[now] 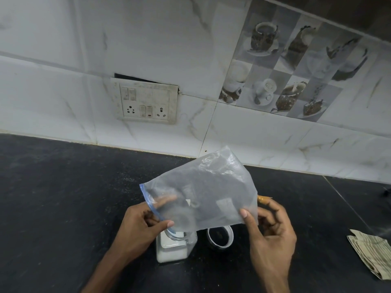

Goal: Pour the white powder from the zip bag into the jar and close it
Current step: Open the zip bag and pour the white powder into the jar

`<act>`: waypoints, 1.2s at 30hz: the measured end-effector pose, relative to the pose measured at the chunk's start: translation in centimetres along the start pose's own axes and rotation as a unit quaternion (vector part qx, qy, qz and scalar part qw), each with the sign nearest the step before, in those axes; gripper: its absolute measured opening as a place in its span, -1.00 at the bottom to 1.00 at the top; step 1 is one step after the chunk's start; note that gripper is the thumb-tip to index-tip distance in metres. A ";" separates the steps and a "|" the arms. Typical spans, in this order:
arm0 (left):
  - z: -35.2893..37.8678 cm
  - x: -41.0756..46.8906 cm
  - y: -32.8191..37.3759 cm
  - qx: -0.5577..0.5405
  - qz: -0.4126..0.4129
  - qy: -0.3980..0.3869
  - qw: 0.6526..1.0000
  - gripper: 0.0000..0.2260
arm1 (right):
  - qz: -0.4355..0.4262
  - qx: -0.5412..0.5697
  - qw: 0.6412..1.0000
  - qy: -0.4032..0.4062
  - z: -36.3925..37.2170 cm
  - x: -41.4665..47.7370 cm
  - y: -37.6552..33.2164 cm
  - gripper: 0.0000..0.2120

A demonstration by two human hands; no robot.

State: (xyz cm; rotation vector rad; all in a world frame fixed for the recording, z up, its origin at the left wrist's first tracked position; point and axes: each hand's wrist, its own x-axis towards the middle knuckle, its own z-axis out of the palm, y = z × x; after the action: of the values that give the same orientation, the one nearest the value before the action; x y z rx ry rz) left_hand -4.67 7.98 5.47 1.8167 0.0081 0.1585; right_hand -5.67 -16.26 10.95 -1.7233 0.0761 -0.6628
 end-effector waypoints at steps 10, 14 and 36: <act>0.2 0.0 0.4 -0.022 0.016 0.001 1.000 -0.43 | -0.009 0.011 1.000 0.010 0.2 0.3 -0.1 -0.63; 0.1 -0.1 0.3 -0.025 0.018 0.010 0.999 -0.32 | -0.009 -0.004 1.000 0.016 0.3 0.3 -0.1 -0.62; -4.0 2.9 10.0 0.189 0.325 0.034 0.926 -0.82 | -0.186 -0.125 0.969 0.101 -2.5 0.5 -3.3 -0.24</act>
State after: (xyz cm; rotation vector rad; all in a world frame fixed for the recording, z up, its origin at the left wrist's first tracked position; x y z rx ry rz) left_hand -3.03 9.65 16.36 2.1384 -0.5538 0.7316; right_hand -7.41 -17.71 14.47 -1.9266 -0.0247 -1.1452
